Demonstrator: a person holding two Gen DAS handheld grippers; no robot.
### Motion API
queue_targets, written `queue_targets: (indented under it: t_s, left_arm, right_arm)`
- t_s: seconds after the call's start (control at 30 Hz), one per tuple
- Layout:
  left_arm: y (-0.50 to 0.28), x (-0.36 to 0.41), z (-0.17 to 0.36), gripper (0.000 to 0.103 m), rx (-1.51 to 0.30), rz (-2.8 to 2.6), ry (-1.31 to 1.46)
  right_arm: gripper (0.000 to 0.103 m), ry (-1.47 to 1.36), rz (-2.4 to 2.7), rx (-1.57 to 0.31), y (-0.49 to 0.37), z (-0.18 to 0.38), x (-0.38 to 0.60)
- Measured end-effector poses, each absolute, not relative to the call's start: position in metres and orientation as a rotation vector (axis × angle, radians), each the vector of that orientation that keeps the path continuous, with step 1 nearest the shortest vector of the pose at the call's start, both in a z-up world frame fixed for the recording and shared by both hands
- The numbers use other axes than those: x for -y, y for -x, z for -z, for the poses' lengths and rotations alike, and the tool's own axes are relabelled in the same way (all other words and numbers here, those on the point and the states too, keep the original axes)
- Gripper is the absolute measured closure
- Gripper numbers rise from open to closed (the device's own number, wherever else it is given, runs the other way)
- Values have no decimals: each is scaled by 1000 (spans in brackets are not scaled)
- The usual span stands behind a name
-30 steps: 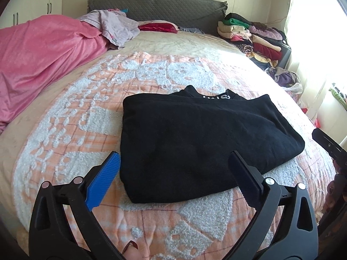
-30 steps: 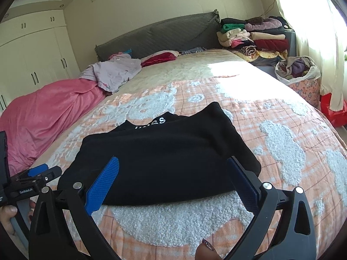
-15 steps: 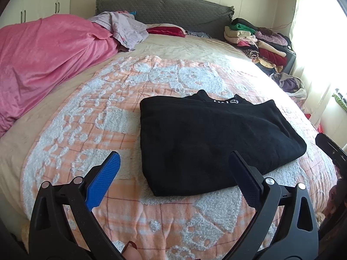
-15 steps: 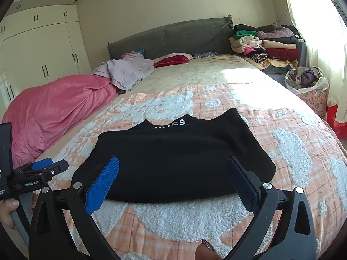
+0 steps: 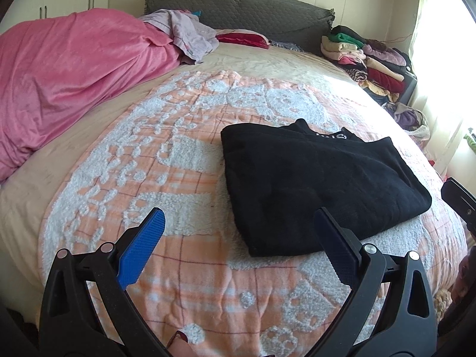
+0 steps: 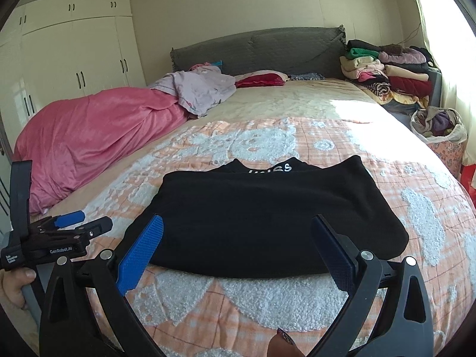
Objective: Fold small clothes
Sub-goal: 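Lift both grippers away from the folded sweatshirt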
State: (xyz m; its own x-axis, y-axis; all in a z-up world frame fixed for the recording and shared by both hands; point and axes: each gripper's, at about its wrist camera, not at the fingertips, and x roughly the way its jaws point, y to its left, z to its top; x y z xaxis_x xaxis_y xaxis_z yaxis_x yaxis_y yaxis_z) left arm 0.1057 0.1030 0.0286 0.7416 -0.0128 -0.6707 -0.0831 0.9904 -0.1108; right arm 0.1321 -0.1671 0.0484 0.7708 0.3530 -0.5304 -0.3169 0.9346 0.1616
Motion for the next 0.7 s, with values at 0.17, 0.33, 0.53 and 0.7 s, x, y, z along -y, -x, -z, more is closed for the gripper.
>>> queue_targets:
  t_s: [0.17,0.33,0.53,0.7]
  left_arm:
    - [-102,-118,-28,10,-732,-56,161]
    - [-100,-131,-28,10,-732,-70,184]
    - [-97,-144,-26,10,-732,-96,199]
    - [-96,-151,-25,10,-738,-109,206]
  right_arm:
    - [5,-35,-385,-599,-133,-49,150]
    - [5,12,-412,-606,-135,-48,128]
    - [5,42,-447,-612,-138,-47,107]
    - [5,82,-489,-615,-139,-46,88]
